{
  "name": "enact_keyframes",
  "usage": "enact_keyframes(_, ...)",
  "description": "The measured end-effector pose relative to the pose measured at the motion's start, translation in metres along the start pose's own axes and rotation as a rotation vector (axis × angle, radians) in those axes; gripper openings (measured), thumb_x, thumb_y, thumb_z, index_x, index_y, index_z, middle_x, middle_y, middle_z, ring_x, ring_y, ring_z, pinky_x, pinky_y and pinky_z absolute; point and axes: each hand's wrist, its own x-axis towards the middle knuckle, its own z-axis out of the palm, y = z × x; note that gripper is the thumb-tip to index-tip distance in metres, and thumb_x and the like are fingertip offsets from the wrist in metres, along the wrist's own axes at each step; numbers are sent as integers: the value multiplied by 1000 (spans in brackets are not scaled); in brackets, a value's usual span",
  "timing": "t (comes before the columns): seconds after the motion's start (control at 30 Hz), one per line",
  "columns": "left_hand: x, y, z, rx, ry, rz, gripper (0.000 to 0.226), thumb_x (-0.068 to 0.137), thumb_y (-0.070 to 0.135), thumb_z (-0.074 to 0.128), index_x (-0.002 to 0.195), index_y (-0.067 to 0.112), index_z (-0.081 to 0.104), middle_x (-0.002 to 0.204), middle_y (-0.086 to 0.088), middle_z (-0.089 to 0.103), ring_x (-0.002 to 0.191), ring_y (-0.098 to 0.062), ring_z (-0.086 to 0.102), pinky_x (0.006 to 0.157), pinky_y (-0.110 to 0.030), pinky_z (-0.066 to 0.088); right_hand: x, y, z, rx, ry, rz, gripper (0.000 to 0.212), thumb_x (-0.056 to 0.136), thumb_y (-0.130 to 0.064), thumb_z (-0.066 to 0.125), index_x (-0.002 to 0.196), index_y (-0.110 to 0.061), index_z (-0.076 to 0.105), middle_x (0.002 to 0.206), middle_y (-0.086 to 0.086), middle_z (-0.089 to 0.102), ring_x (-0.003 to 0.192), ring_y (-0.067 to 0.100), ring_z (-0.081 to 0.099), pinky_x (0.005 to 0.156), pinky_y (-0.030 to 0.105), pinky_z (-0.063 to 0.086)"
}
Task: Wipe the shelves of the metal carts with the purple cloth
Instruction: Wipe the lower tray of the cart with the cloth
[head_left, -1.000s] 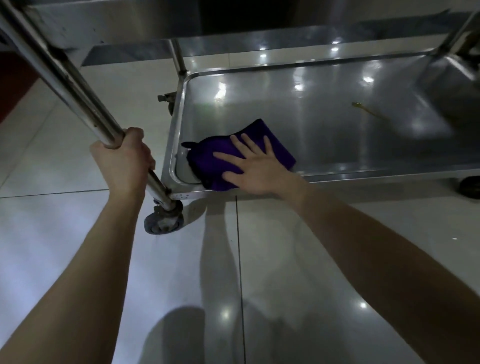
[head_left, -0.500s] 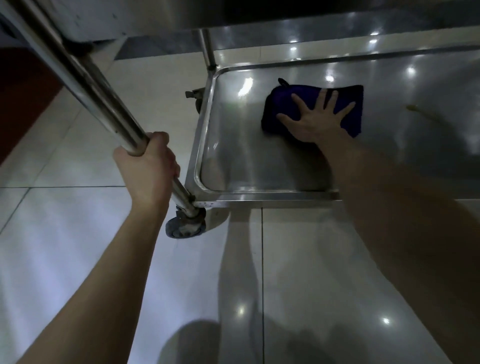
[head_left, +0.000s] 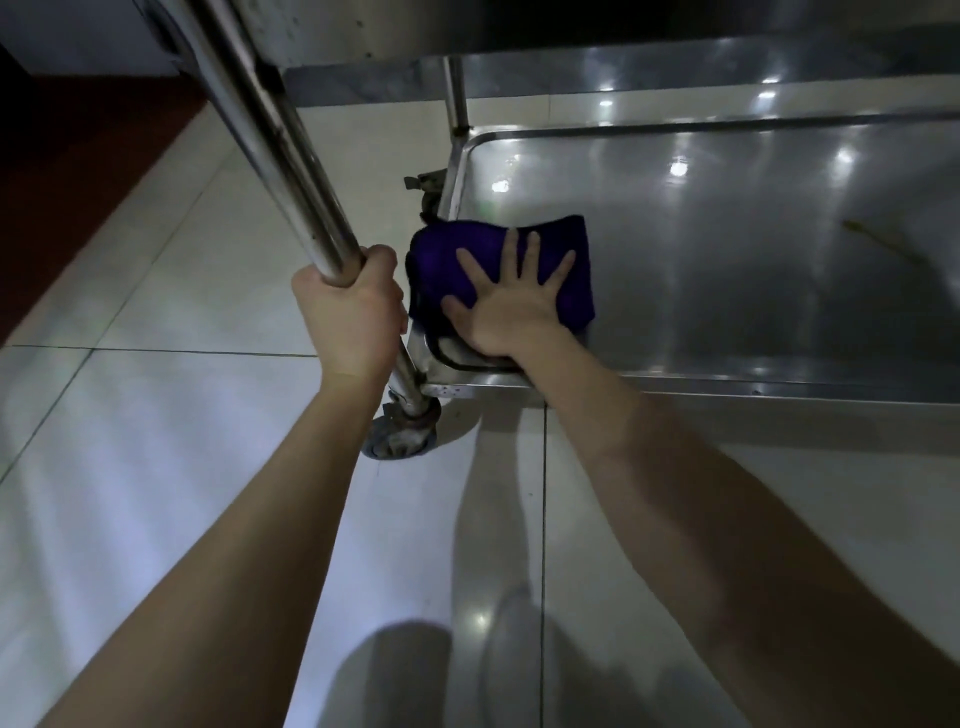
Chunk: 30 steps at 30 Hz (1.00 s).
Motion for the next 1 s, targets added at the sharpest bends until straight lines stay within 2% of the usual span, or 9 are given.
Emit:
enact_keyframes(0.17,-2,4,-4,136,22,39,35,79,16,57,50,30,43,45,5,34,40,-20,34,50,-32,35,-62,2,12,58,3,-73,73,104,-71,22,171,-48,2,179,14,-18,163,41,-22,118,77,-18)
enact_keyframes(0.3,-1,5,-8,218,39,67,16,82,20,62,73,8,56,58,-15,45,49,-29,50,50,-31,47,-81,63,3,74,-33,-50,73,101,-76,20,168,-56,1,180,4,-18,164,32,-21,122,72,-20)
enact_keyframes(0.4,2,3,-9,308,107,64,32,84,36,69,81,4,66,60,-3,64,56,-17,68,61,-30,54,-102,138,-1,69,-12,71,79,94,-85,16,167,-59,-1,180,2,-18,165,30,-21,124,70,-19)
enact_keyframes(0.47,-5,-5,-12,338,238,68,47,80,56,79,93,15,60,75,10,63,63,-4,60,66,-25,52,-113,177,-8,74,-12,99,85,90,-95,14,166,-59,0,180,1,-18,165,29,-20,125,69,-19)
enact_keyframes(0.57,-52,-34,-15,468,468,127,69,77,71,82,97,19,41,85,4,46,67,-12,44,68,-31,44,-123,193,-20,148,-49,29,112,70,-112,13,166,-59,-4,180,1,-16,165,28,-20,124,67,-22)
enact_keyframes(0.67,-113,-74,-4,619,147,335,52,90,59,76,86,23,39,73,4,45,63,-14,43,61,-37,39,-133,200,-38,123,-99,-69,125,63,-115,25,167,-55,-10,181,4,-13,165,26,-19,125,68,-19)
enact_keyframes(0.77,-127,-88,24,805,-325,508,36,90,39,83,86,26,50,80,5,52,73,-18,53,65,-40,48,-155,228,-58,-223,-70,-171,119,76,-107,27,170,-44,-11,181,8,-9,166,28,-14,128,68,-10)
enact_keyframes(0.87,-112,-82,56,962,-476,634,37,84,31,89,110,20,65,105,2,62,97,-22,59,86,-44,53,-177,264,-75,-415,-31,-221,108,93,-90,37,173,-30,-3,181,10,1,167,28,-2,131,62,5)
enact_keyframes(1.0,-97,-65,89,1164,-714,603,67,82,27,92,143,20,65,138,-8,62,125,-30,56,105,-48,49,-191,291,-73,-253,-3,-333,88,100,-54,68,171,-24,25,177,3,25,162,23,23,130,42,20)
